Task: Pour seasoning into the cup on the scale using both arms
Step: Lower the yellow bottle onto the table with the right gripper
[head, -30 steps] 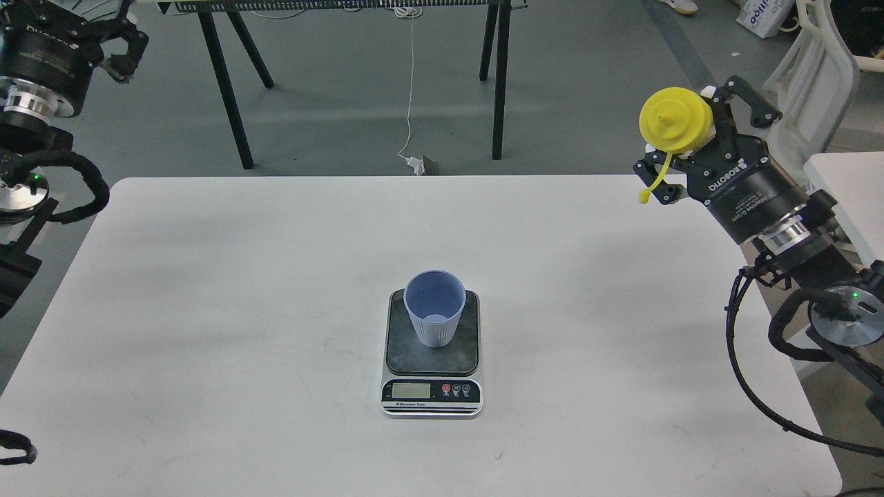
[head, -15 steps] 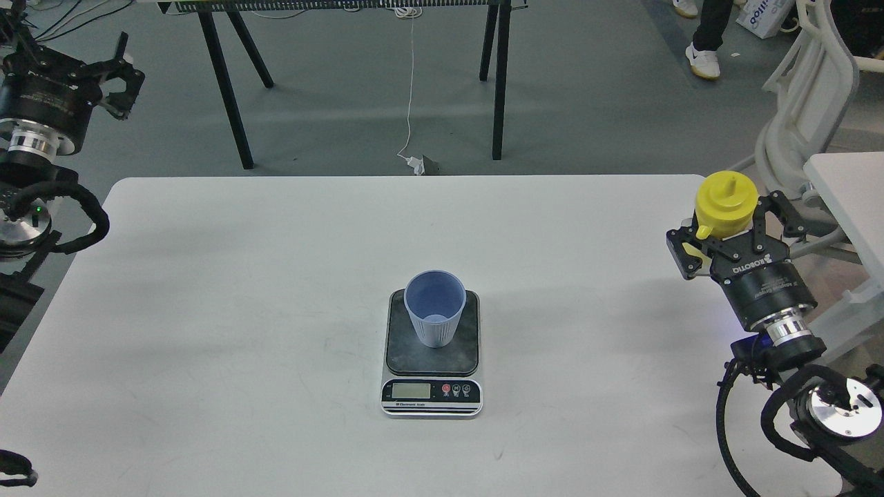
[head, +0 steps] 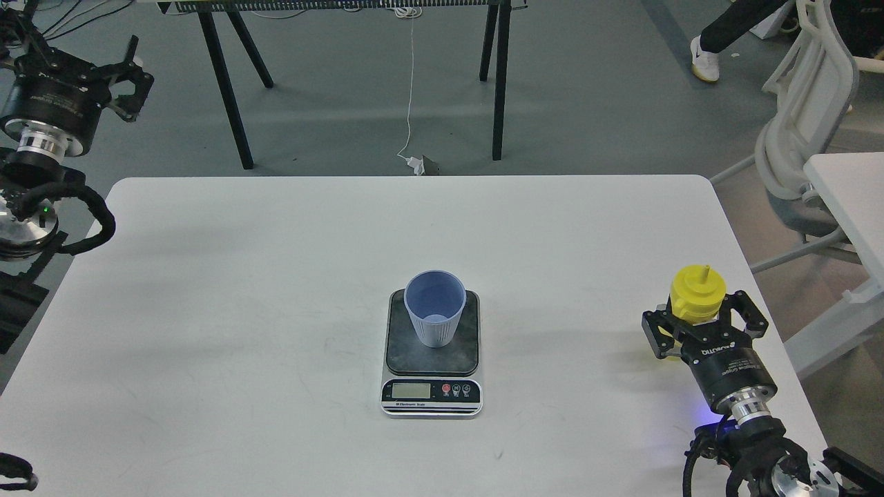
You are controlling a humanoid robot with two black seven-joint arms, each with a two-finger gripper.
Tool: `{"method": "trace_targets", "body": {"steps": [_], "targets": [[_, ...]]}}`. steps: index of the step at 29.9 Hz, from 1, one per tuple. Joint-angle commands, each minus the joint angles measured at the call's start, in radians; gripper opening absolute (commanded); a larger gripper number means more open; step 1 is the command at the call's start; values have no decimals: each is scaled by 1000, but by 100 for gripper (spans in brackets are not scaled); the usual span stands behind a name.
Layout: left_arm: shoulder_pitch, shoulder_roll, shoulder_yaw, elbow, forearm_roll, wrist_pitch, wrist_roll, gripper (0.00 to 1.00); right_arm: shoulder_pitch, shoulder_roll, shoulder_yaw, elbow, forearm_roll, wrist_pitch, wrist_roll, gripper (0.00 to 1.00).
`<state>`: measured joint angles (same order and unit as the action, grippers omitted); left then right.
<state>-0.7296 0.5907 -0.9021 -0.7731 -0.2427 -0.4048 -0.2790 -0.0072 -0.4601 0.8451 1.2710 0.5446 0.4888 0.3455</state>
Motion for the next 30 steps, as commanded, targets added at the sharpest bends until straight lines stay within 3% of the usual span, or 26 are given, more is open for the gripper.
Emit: {"method": "trace_targets", "body": {"steps": [1,3,5,8,12,13,22,30], "targets": [[-1,0,0,0,0,0,1,100,-19,23,-6,4,-2,0,-2,34],[-1,1,0,0,0,1,1,100,-33,34,-3,4,-2,0,0,35],[-1,0,0,-2,0,1,1,100,-37,37,-3,4,-3,0,0,42],[-2,0,0,-2,2,6,0,100,-50,35,-4,7,-5,0,0,68],[-2,1,0,-2,3,15,0,100,-59,23,6,8,-6,0,3,84],[-4,1,0,-3,3,15,0,100,-66,20,8,16,-6,0,6,94],[-4,11,-1,-15,2,15,-2,100,-189,-146,19,217,-15,0,6,98],[-4,14,-11,-31,2,15,-2,100,-315,-245,20,223,-70,0,6,98]]}}
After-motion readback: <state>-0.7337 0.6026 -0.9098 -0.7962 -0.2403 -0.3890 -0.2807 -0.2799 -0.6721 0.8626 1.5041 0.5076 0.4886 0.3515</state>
